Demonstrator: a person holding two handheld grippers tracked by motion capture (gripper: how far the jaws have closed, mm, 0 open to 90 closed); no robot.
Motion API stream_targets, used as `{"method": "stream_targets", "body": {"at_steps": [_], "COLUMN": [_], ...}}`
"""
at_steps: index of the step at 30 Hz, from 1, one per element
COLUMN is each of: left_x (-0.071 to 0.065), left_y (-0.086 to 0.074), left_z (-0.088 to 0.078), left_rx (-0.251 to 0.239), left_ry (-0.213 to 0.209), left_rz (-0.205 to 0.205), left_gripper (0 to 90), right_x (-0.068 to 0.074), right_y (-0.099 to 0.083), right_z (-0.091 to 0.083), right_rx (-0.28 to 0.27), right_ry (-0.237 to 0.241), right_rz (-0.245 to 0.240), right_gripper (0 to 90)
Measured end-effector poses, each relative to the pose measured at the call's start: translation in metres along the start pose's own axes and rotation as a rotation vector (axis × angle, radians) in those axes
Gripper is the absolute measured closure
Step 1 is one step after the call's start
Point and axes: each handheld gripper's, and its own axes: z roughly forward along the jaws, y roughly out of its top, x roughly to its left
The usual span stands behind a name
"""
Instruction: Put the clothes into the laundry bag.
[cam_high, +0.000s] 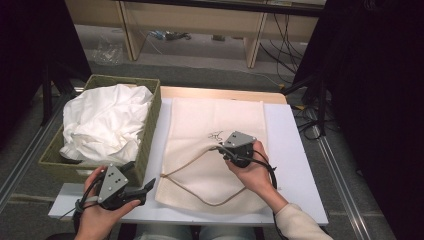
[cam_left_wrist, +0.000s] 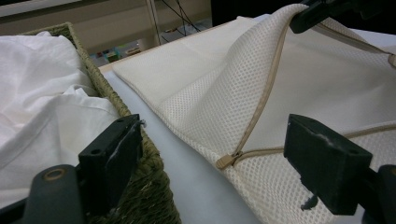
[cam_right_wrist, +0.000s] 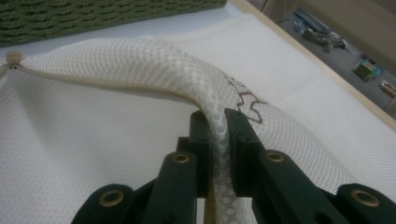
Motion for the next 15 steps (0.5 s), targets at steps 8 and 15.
{"method": "stream_targets", "body": {"at_steps": [8, 15], "left_x": [-0.001, 0.002], "left_y": [0.001, 0.013], "left_z": [0.000, -0.005], "left_rx": [0.000, -0.013], "left_ry": [0.002, 0.027], "left_rz": [-0.005, 0.005], "left_gripper": [20.4, 19.9], "right_x": [-0.004, -0.005], "right_y": [0.012, 0.014], "right_z": [-0.007, -0.009], "right_rx": [-0.033, -0.033], "right_ry": [-0.014, -0.013], "right_rz": [0.003, 0.035], "right_gripper": [84.3, 85.0]}}
